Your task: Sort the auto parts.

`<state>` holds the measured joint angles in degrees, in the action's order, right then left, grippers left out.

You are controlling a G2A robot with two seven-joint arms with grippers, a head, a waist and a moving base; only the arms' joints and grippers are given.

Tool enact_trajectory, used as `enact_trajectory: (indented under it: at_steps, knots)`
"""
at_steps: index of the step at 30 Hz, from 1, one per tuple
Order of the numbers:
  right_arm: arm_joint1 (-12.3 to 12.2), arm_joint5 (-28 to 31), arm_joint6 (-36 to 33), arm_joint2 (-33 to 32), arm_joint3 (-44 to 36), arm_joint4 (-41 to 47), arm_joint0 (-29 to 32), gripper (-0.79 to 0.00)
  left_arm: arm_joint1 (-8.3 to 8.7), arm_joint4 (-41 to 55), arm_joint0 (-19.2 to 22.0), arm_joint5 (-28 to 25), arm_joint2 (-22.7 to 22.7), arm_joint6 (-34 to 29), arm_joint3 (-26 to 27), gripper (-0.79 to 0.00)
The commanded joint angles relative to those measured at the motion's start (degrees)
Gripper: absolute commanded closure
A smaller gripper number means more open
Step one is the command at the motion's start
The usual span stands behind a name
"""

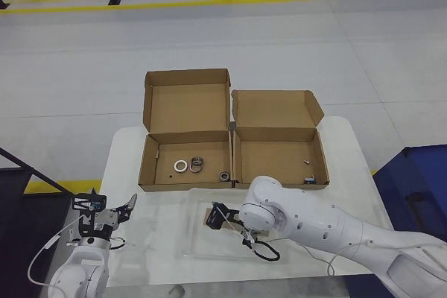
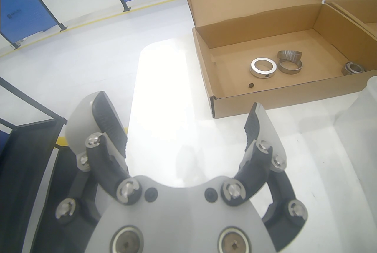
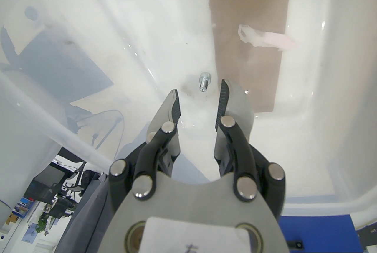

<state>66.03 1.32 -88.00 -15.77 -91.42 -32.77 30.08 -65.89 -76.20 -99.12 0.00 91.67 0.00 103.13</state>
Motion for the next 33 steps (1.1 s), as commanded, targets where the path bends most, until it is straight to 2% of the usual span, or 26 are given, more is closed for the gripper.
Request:
enact_trajectory:
  at_steps: [1, 10, 13, 16, 18, 21, 23, 25, 27, 33]
  knots:
    - [0.45, -0.02, 0.0, 0.54, 0.93, -0.21, -0.11, -0.249, 0.0, 0.0, 0.0, 0.0, 0.0, 0.0, 0.0, -0.785]
    - [2.06, -0.58, 0.0, 2.65, 3.31, -0.64, -1.09, -0.234, 0.0, 0.0, 0.0, 0.0, 0.0, 0.0, 0.0, -0.785]
    - [2.41, -0.78, 0.0, 2.86, 4.08, -0.5, -1.21, -0.256, 0.0, 0.0, 0.0, 0.0, 0.0, 0.0, 0.0, -0.785]
    - [2.77, -0.69, 0.0, 2.93, 4.76, -0.37, -1.29, -0.219, 0.0, 0.0, 0.0, 0.0, 0.0, 0.0, 0.0, -0.785]
    - [2.97, -0.73, 0.0, 3.05, 5.11, -0.43, -1.35, -0.157, 0.0, 0.0, 0.0, 0.0, 0.0, 0.0, 0.0, -0.785]
    - [3.23, -0.72, 0.0, 3.68, 5.68, -0.65, -1.49, -0.129, 0.0, 0.0, 0.0, 0.0, 0.0, 0.0, 0.0, -0.785]
    - [3.38, -0.84, 0.0, 3.94, 6.01, -0.64, -1.62, -0.062, 0.0, 0.0, 0.0, 0.0, 0.0, 0.0, 0.0, -0.785]
    - [3.52, -1.03, 0.0, 4.31, 6.35, -0.79, -1.82, -0.052, 0.0, 0.0, 0.0, 0.0, 0.0, 0.0, 0.0, -0.785]
    - [3.64, -1.17, 0.0, 4.58, 6.53, -0.81, -2.02, 0.0, 0.0, 0.0, 0.0, 0.0, 0.0, 0.0, 0.0, -0.785]
    - [3.36, -1.42, 0.0, 3.31, 7.35, 2.46, -2.83, 0.0, 0.0, 0.0, 0.0, 0.0, 0.0, 0.0, 0.0, -0.785]
